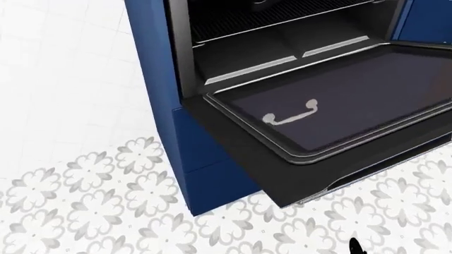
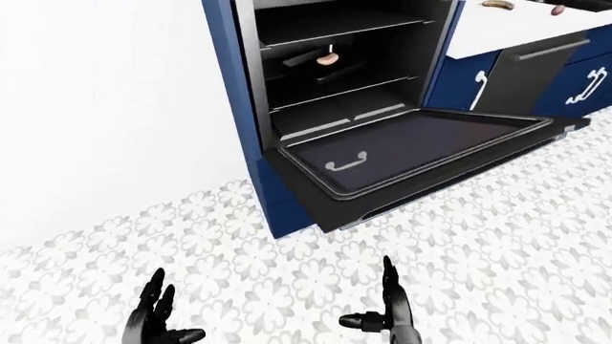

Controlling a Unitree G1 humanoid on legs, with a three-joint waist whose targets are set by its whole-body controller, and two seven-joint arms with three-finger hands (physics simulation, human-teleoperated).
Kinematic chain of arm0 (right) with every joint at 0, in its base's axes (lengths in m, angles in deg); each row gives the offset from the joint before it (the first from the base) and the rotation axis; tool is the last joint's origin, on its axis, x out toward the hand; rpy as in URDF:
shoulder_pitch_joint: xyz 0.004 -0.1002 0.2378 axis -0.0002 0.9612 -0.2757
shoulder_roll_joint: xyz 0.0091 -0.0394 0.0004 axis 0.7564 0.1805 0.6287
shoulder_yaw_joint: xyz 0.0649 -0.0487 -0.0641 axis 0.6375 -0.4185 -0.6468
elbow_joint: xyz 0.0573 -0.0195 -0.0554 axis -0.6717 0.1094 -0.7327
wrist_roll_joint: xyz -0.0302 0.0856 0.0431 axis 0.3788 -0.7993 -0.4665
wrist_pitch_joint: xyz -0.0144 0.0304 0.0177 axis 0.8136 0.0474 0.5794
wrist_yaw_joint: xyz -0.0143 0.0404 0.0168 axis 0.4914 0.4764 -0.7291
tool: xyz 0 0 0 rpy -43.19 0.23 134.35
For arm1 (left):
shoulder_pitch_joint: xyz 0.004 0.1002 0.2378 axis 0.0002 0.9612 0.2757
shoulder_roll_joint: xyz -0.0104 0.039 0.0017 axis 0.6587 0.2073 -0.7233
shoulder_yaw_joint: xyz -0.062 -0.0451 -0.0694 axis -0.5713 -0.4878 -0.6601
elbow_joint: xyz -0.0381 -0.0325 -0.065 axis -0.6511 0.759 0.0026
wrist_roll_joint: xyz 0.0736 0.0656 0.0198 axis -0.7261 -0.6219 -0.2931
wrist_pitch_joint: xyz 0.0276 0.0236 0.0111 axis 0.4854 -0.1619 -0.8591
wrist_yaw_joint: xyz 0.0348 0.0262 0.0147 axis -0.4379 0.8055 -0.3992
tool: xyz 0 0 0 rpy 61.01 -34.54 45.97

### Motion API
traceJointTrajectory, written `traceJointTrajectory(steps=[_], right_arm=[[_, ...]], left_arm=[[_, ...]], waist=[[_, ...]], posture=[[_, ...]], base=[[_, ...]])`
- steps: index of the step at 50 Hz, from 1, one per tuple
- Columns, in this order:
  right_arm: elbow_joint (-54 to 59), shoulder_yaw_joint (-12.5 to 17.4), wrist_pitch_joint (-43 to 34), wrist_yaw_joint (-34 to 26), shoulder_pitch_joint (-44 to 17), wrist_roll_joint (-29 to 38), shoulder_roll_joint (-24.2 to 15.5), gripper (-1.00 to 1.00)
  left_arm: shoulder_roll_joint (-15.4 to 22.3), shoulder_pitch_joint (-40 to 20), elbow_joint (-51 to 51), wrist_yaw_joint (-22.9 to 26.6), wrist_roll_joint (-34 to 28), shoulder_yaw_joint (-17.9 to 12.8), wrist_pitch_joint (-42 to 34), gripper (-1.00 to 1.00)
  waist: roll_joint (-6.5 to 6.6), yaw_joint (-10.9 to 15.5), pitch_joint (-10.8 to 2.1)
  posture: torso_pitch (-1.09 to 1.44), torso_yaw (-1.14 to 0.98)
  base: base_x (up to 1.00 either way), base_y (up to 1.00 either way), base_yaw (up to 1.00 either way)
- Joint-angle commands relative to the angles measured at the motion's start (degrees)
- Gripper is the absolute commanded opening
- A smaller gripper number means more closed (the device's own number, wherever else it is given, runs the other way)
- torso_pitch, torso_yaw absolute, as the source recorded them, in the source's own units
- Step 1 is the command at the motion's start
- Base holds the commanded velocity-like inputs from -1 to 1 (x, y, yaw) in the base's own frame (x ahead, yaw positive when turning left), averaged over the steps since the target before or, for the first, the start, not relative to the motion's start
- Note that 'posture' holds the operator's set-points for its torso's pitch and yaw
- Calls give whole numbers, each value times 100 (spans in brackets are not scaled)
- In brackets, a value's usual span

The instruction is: Close the oven door.

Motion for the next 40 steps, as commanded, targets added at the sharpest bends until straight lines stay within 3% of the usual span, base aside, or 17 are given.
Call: traceJointTrajectory(steps=[1, 2, 3, 5, 10, 14, 16, 17, 22, 26, 29, 31, 32, 33, 34, 40], right_arm=[[-125, -6, 143, -14, -106, 4, -5, 100], [-126, -7, 145, -13, -102, 5, -2, 100], [-127, -8, 142, -10, -103, 5, 0, 100], [-131, -9, 137, -9, -107, 3, 0, 100], [-142, -11, 125, -17, -125, -11, -6, 100], [-140, -14, 114, -14, -135, -13, -9, 100], [-132, -7, 112, -22, -128, -21, -8, 100], [-128, 2, 99, -27, -132, -32, -11, 100], [-127, 10, 81, -30, -143, -44, -14, 100], [-125, 14, 74, -28, -144, -51, -13, 100], [-128, 18, 71, -33, -138, -61, -13, 100], [-129, 10, 72, -29, -134, -56, -10, 100], [-129, 8, 73, -33, -132, -56, -4, 100], [-128, 5, 73, -31, -131, -52, -2, 100], [-130, 4, 71, -29, -131, -53, 2, 100], [-125, 4, 68, -16, -121, -55, 1, 100]], left_arm=[[83, -67, -110, -11, 37, -30, 143, 100], [80, -65, -111, -15, 33, -26, 145, 100], [79, -63, -112, -20, 33, -27, 144, 100], [78, -64, -118, -21, 33, -25, 142, 100], [85, -81, -130, -18, 49, -27, 125, 100], [98, -92, -134, -19, 60, -31, 116, 100], [98, -85, -129, -10, 65, -31, 121, 100], [98, -83, -127, -9, 62, -28, 122, 100], [98, -89, -128, -8, 61, -25, 122, 100], [100, -89, -128, -10, 60, -25, 124, 100], [100, -78, -120, -2, 61, -27, 131, 100], [100, -80, -123, 3, 61, -27, 127, 100], [101, -83, -127, 8, 67, -31, 124, 100], [102, -81, -125, 6, 62, -28, 127, 100], [103, -76, -122, 7, 63, -30, 130, 100], [102, -68, -122, 6, 62, -29, 131, 100]], waist=[[81, 15, -88], [294, 24, -167], [194, 47, -173], [173, 89, -83], [-56, 133, -74], [-366, 161, -69], [-743, 160, -149], [-557, 88, -107], [-554, 13, -136], [-356, -8, -92], [-33, -23, -103], [396, 2, -230], [153, 62, -202], [201, 55, -142], [168, 102, -96], [-176, 146, -65]], posture=[[0, 0], [0, 0], [0, 0], [0, 0], [0, 0], [0, 0], [0, 0], [0, 0], [0, 0], [0, 0], [0, 0], [0, 0], [0, 0], [0, 0], [0, 0], [0, 0]], base=[[18, 13, 0], [19, 12, 0], [20, 11, 0], [20, 12, 0], [19, 12, 0], [19, 14, 0], [20, 25, 0], [20, 28, 0], [19, 30, 0], [19, 34, 0], [19, 34, 0], [19, 34, 0], [20, 34, 0], [20, 34, 0], [20, 34, 0], [19, 35, 0]])
